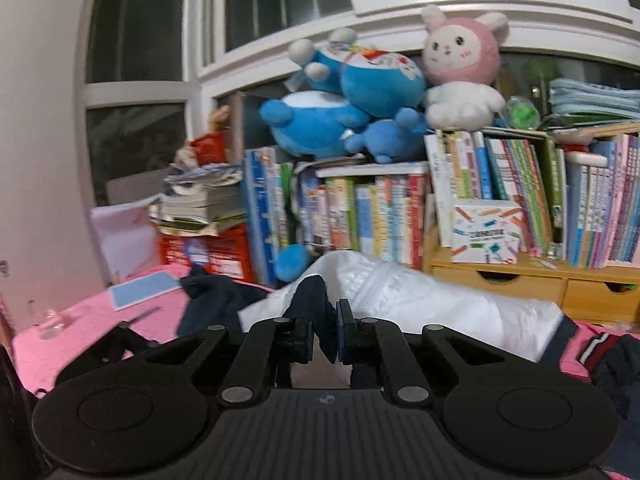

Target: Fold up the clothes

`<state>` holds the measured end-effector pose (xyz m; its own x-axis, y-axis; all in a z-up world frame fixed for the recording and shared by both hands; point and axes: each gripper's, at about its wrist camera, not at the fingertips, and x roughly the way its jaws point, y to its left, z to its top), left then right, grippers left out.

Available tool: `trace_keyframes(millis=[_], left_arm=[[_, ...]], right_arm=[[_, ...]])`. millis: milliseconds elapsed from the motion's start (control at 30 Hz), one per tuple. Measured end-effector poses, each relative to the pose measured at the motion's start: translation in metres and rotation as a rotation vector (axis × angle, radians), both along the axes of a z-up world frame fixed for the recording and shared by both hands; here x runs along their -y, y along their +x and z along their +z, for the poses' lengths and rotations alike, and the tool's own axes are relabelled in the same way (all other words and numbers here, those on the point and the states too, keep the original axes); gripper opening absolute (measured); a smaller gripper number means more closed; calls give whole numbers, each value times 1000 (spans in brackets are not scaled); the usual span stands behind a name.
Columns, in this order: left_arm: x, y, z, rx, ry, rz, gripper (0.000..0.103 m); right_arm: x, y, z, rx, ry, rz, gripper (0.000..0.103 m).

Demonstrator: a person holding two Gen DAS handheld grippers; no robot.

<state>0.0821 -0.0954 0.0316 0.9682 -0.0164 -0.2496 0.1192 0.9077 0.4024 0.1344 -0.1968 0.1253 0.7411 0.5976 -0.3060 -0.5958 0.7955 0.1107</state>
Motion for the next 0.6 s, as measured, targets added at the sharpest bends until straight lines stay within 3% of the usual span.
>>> trace_keyframes(millis=[133,300,433,600], left_arm=[[1,1,-1,-14,-1,29,103],[-17,18,-8,-4,23,209,103],[-41,21,-10,-29,6,300,103],[-65,16,-8,-28,11,379,103]], right_arm=[[2,-17,9,24,4,23,13],[6,-32,4,32,-44,8,13],[12,-37,-19,3,-88,-37,14],[4,-48,-72,-24,-249,-121,22]])
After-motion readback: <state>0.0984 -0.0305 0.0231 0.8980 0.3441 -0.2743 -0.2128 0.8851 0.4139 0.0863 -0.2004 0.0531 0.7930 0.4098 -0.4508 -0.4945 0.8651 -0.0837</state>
